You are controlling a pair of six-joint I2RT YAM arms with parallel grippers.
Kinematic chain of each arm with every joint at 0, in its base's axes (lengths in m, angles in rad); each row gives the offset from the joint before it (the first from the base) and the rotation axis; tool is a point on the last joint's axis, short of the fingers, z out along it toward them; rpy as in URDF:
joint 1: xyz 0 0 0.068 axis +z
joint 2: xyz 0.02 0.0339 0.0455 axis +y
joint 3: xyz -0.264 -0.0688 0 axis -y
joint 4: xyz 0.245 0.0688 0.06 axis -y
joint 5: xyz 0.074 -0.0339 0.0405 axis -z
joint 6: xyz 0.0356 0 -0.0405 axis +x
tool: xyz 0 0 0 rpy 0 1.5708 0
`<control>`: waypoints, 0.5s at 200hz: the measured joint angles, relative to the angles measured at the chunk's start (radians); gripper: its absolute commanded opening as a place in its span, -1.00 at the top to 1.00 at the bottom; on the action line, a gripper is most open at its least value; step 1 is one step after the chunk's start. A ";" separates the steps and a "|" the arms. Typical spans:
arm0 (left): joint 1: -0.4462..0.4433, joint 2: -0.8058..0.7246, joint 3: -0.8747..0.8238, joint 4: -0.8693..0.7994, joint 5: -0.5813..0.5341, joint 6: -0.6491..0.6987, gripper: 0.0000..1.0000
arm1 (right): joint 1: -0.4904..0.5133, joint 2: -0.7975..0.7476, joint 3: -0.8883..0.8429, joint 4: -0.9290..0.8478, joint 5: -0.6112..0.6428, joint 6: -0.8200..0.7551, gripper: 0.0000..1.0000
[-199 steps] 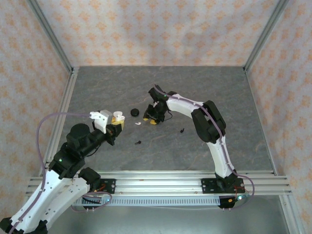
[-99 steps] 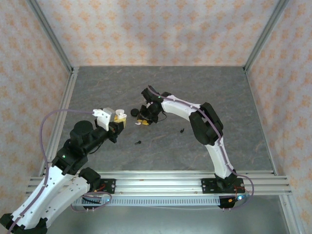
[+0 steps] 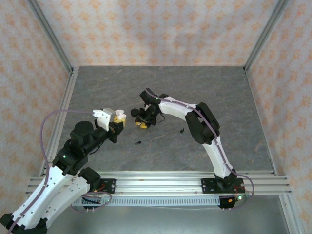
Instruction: Insert wireless bluetooth earbuds into charging case
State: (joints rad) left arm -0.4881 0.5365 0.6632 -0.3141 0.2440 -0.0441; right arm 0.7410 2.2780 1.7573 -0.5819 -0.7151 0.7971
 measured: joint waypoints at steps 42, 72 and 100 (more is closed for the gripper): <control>0.000 -0.018 -0.021 0.020 -0.023 -0.008 1.00 | 0.000 0.054 0.095 -0.060 0.012 -0.034 0.45; 0.000 -0.020 -0.021 0.020 -0.034 -0.010 1.00 | -0.005 0.075 0.140 -0.108 0.034 -0.067 0.48; 0.000 -0.033 -0.021 0.020 -0.046 -0.011 1.00 | -0.021 0.085 0.173 -0.155 0.063 -0.105 0.52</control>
State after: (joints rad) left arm -0.4881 0.5037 0.6422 -0.2943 0.1982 -0.0551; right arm 0.7200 2.3634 1.9301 -0.7368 -0.6521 0.6926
